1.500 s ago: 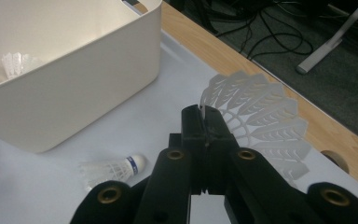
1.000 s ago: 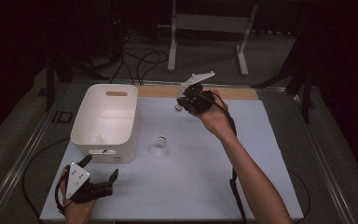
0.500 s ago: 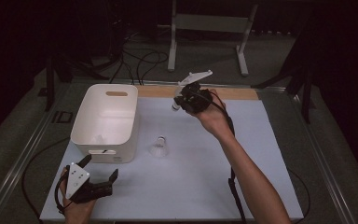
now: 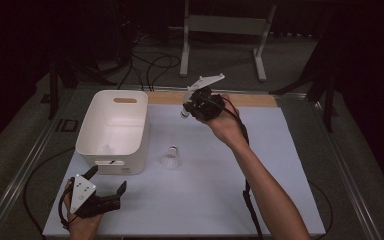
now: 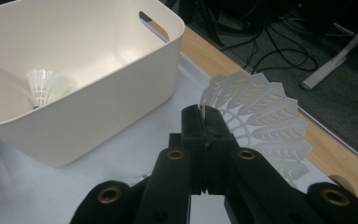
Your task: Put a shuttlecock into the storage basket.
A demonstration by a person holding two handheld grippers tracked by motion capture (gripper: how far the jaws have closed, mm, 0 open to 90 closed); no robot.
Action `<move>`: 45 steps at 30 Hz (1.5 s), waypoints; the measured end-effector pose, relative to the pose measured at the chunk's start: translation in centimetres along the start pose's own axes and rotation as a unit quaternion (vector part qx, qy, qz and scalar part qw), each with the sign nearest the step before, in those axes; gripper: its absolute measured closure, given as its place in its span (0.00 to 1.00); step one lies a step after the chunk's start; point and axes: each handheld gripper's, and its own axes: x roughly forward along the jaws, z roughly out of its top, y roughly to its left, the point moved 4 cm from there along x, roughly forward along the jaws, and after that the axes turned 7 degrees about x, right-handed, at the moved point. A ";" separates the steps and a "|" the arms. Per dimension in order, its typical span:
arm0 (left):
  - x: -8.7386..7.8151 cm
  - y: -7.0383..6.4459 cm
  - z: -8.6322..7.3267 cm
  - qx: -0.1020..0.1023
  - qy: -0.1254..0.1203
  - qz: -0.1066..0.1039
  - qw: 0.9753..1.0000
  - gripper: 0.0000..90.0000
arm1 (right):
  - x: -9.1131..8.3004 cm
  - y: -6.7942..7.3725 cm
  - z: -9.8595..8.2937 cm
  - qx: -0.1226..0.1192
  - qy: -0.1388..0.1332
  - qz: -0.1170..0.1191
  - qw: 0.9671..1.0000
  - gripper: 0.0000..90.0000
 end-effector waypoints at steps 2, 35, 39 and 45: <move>0.0 0.0 0.0 0.000 0.000 0.000 1.000 0.00 | 0.0 0.1 0.1 -0.002 0.000 0.000 1.000 1.00; 0.0 0.0 0.0 0.000 0.000 0.000 1.000 0.00 | 0.2 1.9 1.5 -0.014 -0.009 0.017 1.000 1.00; -0.1 0.1 0.0 0.001 0.000 0.000 1.000 0.00 | 0.3 2.2 1.7 -0.016 -0.010 0.019 1.000 1.00; -0.1 0.1 0.0 0.000 -0.001 0.000 1.000 0.00 | 0.4 2.4 1.8 -0.017 -0.012 0.020 1.000 1.00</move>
